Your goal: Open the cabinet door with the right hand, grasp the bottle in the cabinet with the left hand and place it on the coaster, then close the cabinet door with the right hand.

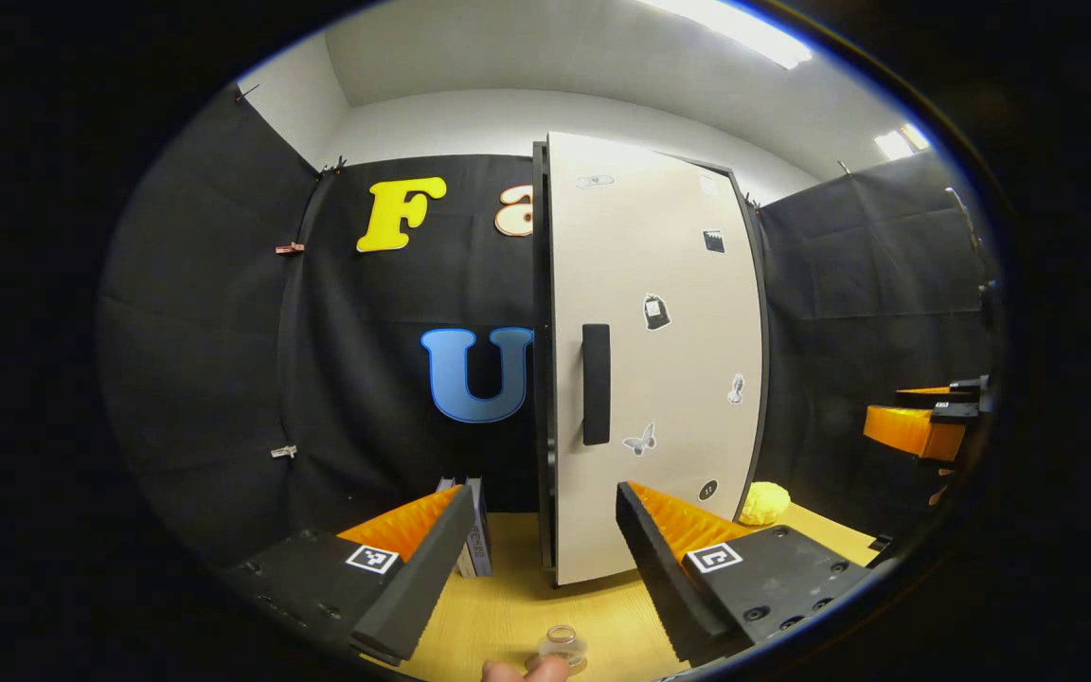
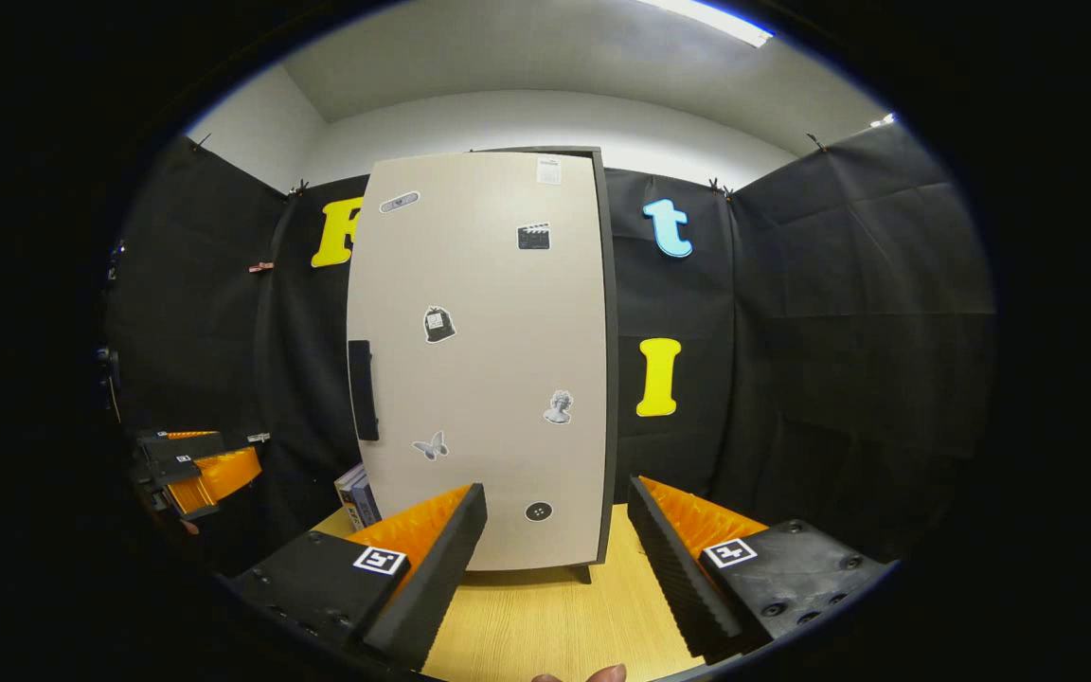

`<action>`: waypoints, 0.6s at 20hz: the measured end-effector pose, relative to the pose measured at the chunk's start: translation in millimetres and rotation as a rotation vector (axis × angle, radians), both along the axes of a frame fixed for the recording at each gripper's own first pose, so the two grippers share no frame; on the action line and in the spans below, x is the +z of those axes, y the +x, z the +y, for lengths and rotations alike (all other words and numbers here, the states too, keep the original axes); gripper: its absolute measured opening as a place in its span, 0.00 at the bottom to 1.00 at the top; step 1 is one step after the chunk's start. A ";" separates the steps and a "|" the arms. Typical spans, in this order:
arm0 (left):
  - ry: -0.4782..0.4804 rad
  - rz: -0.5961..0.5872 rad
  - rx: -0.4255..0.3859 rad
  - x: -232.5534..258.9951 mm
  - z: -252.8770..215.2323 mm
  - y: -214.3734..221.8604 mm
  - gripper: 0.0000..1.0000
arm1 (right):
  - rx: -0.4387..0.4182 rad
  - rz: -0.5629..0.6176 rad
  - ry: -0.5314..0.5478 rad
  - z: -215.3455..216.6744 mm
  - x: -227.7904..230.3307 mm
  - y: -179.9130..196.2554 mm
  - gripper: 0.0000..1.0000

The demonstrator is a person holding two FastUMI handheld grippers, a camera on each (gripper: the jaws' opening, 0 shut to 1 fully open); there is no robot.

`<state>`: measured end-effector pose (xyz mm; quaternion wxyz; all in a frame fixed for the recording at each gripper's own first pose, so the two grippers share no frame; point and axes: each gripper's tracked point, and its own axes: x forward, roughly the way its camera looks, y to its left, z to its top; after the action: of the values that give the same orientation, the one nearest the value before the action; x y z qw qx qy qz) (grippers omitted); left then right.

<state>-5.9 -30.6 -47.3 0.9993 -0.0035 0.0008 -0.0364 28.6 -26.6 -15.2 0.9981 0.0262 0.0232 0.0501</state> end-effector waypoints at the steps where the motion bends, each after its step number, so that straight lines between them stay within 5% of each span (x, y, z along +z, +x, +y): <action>1: 0.001 0.000 0.001 0.1 0.7 -0.2 0.95 | 0.001 0.003 0.000 0.2 -0.5 0.2 0.98; 12: 0.003 -0.004 0.006 1.9 2.6 -3.5 0.94 | 0.002 0.004 0.001 0.3 0.6 -2.8 0.98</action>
<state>-9.4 -28.1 -45.3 0.9994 -0.0020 -0.0010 -0.0333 25.8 -26.3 -14.6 0.9980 0.0269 0.0251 0.0509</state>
